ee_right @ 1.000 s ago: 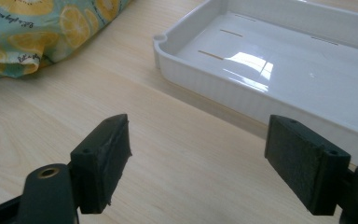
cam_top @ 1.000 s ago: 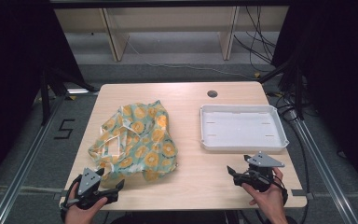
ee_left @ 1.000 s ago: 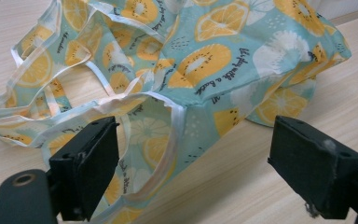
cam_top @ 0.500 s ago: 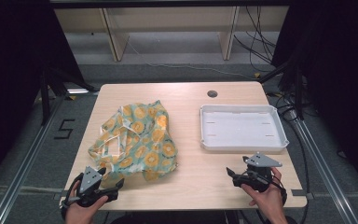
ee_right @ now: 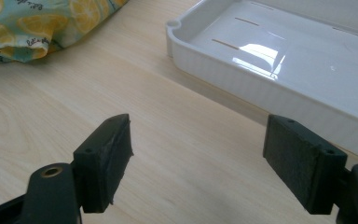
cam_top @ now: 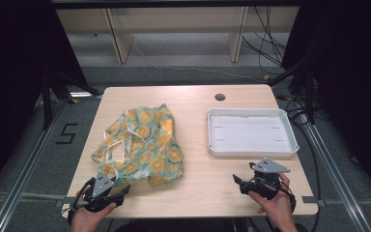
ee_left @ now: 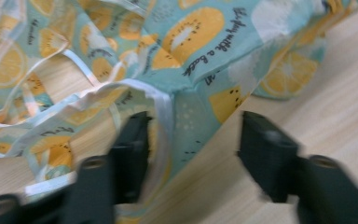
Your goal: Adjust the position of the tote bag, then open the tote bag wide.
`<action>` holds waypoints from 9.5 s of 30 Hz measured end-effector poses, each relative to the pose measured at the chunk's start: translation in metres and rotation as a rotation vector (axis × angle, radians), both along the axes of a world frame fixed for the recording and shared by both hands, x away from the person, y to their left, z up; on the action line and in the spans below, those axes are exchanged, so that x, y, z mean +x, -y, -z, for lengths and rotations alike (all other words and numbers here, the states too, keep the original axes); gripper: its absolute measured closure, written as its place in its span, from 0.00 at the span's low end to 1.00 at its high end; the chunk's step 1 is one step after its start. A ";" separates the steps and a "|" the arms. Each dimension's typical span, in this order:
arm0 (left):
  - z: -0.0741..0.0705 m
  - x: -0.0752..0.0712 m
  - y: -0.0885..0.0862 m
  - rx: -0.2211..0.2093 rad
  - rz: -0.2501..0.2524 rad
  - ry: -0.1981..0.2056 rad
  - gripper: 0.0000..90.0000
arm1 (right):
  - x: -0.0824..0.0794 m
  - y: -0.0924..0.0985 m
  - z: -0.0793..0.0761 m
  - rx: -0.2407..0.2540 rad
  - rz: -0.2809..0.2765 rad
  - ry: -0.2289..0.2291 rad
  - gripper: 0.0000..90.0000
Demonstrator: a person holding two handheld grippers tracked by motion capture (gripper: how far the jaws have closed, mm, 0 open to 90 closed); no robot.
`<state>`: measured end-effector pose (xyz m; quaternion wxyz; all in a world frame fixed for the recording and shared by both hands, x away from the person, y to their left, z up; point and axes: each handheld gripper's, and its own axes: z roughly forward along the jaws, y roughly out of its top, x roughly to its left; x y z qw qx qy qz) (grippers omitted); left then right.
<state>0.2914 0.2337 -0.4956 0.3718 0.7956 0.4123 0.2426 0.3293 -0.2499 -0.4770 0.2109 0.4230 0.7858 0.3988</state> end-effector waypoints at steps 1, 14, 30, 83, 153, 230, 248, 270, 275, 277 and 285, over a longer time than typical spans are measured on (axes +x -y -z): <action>0.001 0.000 0.002 0.004 0.019 0.001 0.61 | 0.000 0.000 0.000 0.000 0.000 0.000 0.27; 0.001 -0.012 0.050 0.145 0.297 0.025 0.96 | 0.001 -0.003 0.001 -0.006 -0.021 -0.015 0.28; 0.001 0.005 0.146 0.127 0.468 -0.024 0.89 | 0.001 -0.005 0.001 -0.010 -0.032 -0.006 0.28; -0.012 0.028 -0.035 -0.028 -0.118 0.016 0.34 | -0.017 -0.202 -0.003 -0.351 -0.600 0.105 0.92; -0.016 -0.009 0.013 -0.048 0.047 0.061 0.35 | -0.017 -0.100 -0.024 0.002 -0.553 0.015 0.44; -0.082 0.062 0.080 -0.072 0.388 0.177 0.99 | 0.120 -0.137 -0.067 -0.088 -0.471 0.130 0.96; -0.123 0.137 0.076 -0.192 0.252 0.065 0.99 | 0.027 -0.132 -0.065 -0.194 -0.582 0.045 0.44; -0.107 0.160 0.035 -0.181 0.129 0.042 0.95 | 0.095 -0.127 -0.103 -0.075 -0.508 0.184 1.00; -0.087 0.167 0.024 -0.136 0.101 -0.012 0.86 | 0.126 -0.129 -0.106 -0.032 -0.434 0.203 1.00; -0.079 0.165 0.019 -0.130 0.094 -0.048 0.74 | 0.135 -0.131 -0.101 -0.038 -0.400 0.192 1.00; -0.103 0.122 0.002 -0.056 0.076 0.021 0.34 | 0.153 -0.134 -0.088 -0.072 -0.374 0.167 1.00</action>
